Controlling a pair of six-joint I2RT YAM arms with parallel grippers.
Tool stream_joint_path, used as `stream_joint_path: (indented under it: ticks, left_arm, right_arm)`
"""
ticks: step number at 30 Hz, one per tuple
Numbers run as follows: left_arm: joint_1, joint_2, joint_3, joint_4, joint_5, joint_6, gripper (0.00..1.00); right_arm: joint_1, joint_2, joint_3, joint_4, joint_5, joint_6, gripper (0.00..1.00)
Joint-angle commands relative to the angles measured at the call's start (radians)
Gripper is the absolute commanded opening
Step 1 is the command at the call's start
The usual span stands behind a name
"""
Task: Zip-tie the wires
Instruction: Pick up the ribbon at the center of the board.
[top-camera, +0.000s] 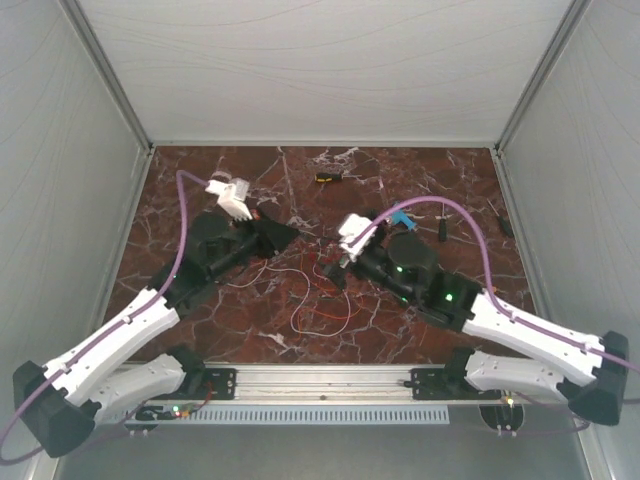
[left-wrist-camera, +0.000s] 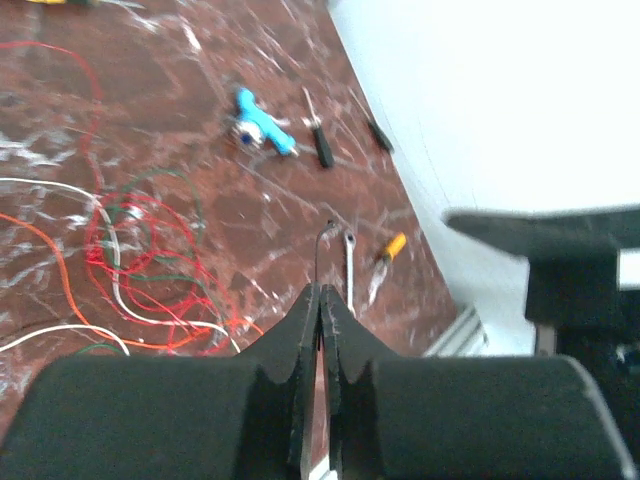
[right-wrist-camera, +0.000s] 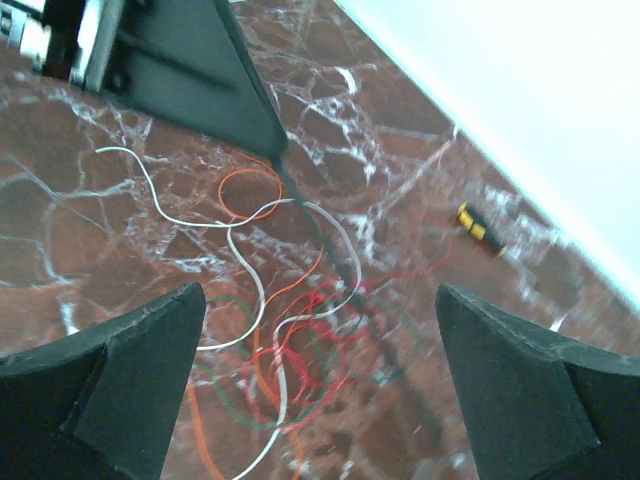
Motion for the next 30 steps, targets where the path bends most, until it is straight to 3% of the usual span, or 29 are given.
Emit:
stream_joint_path:
  ticks: [1,5,8,11,15,19,23,30]
  left_arm:
    - [0.134,-0.045,-0.098,0.257,0.001,-0.221,0.00]
    - [0.196,-0.017,-0.113,0.331,0.096,-0.348,0.00]
    - [0.198,-0.012,-0.126,0.406,0.126,-0.415,0.00]
    - [0.198,-0.025,-0.144,0.455,0.139,-0.496,0.00]
    - [0.196,-0.045,-0.135,0.484,0.163,-0.550,0.00]
    - [0.196,-0.055,-0.114,0.465,0.190,-0.562,0.00]
    - [0.196,-0.079,-0.115,0.458,0.197,-0.575,0.00]
    - [0.194,-0.109,-0.115,0.461,0.197,-0.590,0.00]
  right_arm:
    - [-0.035,-0.194,-0.163,0.094,0.096,0.441,0.98]
    - [-0.067,-0.437,-0.395,0.234,0.121,0.827,0.97]
    - [-0.110,-0.529,-0.572,0.477,0.144,1.049,0.93]
    - [-0.205,-0.497,-0.632,0.608,0.126,1.238,0.89]
    - [-0.368,-0.343,-0.644,0.836,-0.024,1.433,0.86]
    - [-0.388,-0.199,-0.584,0.979,-0.022,1.462,0.86]
    - [-0.390,-0.124,-0.508,1.009,0.008,1.458,0.84]
    - [-0.394,-0.014,-0.451,1.105,0.083,1.481,0.60]
